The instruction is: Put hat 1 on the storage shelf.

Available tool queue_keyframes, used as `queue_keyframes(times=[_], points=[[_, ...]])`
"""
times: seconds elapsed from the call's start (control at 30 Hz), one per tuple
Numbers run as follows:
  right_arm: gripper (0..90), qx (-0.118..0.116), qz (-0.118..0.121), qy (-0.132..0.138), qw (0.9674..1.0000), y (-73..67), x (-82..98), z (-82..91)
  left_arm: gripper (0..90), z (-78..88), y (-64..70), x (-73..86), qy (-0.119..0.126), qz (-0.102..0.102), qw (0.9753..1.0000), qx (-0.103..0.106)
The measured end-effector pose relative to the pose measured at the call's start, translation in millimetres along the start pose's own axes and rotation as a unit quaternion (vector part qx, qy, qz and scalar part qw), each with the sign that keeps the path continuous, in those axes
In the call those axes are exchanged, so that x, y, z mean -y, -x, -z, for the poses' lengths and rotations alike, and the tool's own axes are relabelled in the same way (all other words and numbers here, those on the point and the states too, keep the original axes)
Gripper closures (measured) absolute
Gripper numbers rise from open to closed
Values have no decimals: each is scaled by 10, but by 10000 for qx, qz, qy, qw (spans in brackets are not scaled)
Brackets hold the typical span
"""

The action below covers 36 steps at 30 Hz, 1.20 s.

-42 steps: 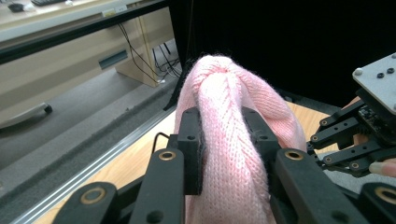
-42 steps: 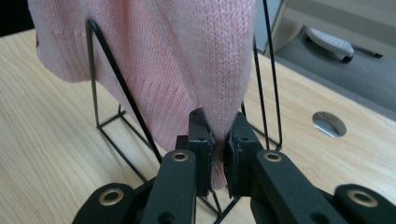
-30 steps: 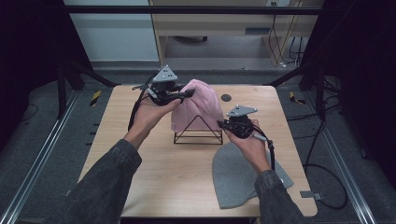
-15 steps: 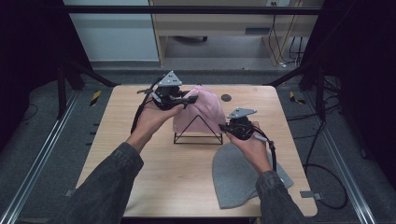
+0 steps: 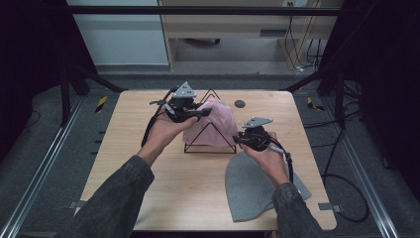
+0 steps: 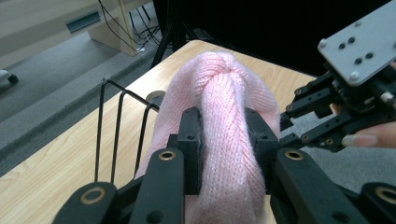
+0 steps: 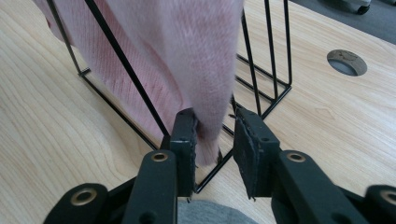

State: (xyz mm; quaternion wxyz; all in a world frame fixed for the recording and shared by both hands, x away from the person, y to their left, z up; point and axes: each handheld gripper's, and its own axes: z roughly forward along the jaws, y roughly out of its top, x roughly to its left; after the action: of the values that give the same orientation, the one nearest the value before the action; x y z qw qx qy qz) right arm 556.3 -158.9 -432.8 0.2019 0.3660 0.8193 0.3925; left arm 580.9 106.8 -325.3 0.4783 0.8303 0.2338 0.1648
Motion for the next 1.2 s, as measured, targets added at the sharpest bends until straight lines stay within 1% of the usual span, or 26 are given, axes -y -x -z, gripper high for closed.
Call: queue_keyframes(times=[0.07,0.1,0.17,0.23,0.33,0.4,0.47,0.5,0.53,0.57,0.6,0.63,0.67,0.7,0.73,0.77,0.87,0.93,0.97,1.03,1.1,1.13,1.17,1.2], points=[[676,6,-1,13,10000,4,6,14,718,-4,1,9,2,11,10000,4],[649,19,-8,-10,10000,7,14,55,717,-8,3,27,-2,32,10000,-9],[625,55,-24,-26,10000,10,20,98,715,-11,0,46,-35,73,10000,-10],[592,135,13,-27,9999,29,26,154,712,-19,5,67,-64,72,10000,1],[543,269,-4,-42,9996,68,44,232,711,-18,16,89,-90,96,9999,-3],[534,347,-55,-119,9993,114,76,287,707,-11,25,107,-98,107,9999,5],[529,406,-136,-179,9989,166,120,336,699,-5,22,124,-111,164,9998,2],[529,406,-136,-179,9989,166,120,336,694,-5,22,124,-111,164,9998,2],[518,457,-227,-218,9985,224,168,389,686,-2,16,143,-118,291,9995,33],[514,494,-282,-225,9981,251,194,417,683,0,16,150,-120,280,9995,32],[514,494,-282,-225,9981,251,194,417,679,0,16,150,-120,280,9995,32],[514,559,-374,-269,9974,304,259,474,669,0,22,165,-168,277,9995,45],[514,559,-374,-269,9974,304,259,474,655,0,22,165,-168,277,9995,45],[516,579,-376,-318,9971,324,289,492,655,-2,27,173,-202,305,9993,57],[528,600,-430,-396,9965,360,351,519,635,-1,34,189,-233,298,9993,57],[534,597,-474,-414,9962,372,373,528,632,0,38,201,-239,301,9992,47],[564,785,-517,-427,9947,442,449,575,600,27,44,234,-185,328,9993,44],[574,763,-652,-423,9941,482,487,588,575,59,49,244,-120,369,9992,21],[577,739,-700,-479,9937,497,508,584,563,75,53,245,-103,381,9992,4],[581,699,-716,-609,9931,521,544,561,537,108,69,249,-76,361,9993,14],[576,647,-736,-694,9928,525,562,538,511,148,93,255,-71,291,9995,-73],[576,647,-736,-694,9928,525,562,538,498,148,93,255,-71,291,9995,-73],[565,615,-732,-746,9926,526,569,524,498,179,105,264,-62,290,9995,-104],[543,544,-744,-854,9921,526,575,497,472,193,108,269,-55,290,9995,-102]])
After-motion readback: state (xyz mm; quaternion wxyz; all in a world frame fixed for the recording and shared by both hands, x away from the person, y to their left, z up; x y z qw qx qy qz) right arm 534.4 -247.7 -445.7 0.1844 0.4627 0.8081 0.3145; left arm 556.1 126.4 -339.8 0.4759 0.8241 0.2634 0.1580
